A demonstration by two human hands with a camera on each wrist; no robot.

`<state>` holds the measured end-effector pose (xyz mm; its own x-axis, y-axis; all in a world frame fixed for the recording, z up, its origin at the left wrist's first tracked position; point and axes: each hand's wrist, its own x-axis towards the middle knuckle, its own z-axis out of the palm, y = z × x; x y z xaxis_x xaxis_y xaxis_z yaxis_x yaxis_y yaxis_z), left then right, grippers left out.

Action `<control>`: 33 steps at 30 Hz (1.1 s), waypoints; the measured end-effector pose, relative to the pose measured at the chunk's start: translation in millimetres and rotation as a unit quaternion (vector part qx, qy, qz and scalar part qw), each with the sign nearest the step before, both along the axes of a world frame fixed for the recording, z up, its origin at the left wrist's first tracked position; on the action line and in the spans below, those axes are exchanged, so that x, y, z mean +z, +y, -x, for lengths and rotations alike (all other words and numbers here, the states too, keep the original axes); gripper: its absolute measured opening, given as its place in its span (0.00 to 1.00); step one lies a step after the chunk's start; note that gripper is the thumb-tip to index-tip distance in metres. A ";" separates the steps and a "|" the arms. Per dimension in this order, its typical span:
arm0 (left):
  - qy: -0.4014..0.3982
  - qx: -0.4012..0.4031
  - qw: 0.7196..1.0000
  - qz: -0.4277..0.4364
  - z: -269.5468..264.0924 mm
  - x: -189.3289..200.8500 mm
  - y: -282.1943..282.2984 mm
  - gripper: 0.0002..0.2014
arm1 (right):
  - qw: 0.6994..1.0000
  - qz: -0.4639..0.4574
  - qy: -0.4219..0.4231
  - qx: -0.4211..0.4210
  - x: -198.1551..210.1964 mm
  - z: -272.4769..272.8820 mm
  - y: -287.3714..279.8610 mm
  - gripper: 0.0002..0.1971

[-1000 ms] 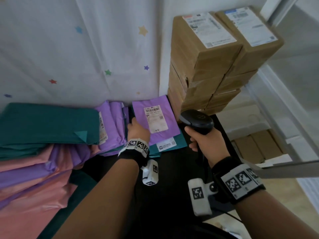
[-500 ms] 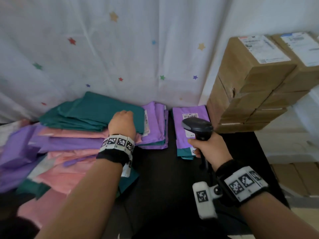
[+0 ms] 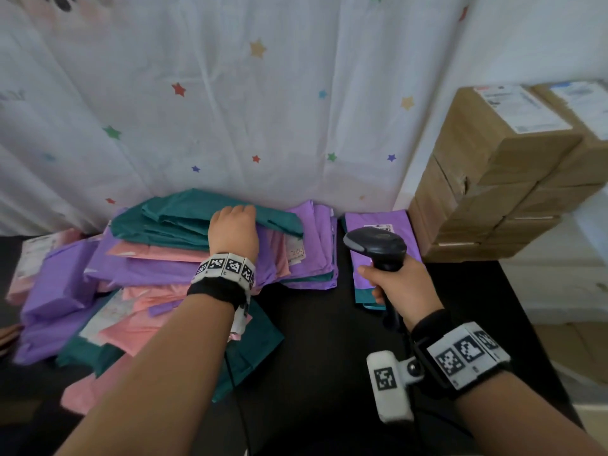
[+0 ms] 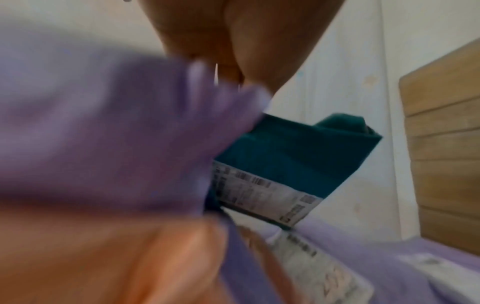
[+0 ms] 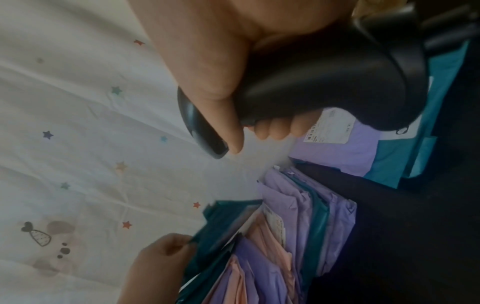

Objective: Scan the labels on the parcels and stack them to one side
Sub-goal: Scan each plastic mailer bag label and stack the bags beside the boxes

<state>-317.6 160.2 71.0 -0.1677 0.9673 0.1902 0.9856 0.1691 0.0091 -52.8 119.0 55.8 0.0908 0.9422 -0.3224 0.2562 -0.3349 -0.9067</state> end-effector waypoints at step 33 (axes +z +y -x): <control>-0.123 -0.229 0.961 -0.091 -157.4 36.3 -46.9 0.06 | 0.988 -0.141 -0.057 -0.029 36.2 -72.0 -11.9 0.10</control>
<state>-160.2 113.3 107.3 0.2052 0.9048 0.3731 0.9207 -0.3078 0.2400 19.2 107.1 92.0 0.1669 0.9855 -0.0316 0.3506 -0.0893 -0.9322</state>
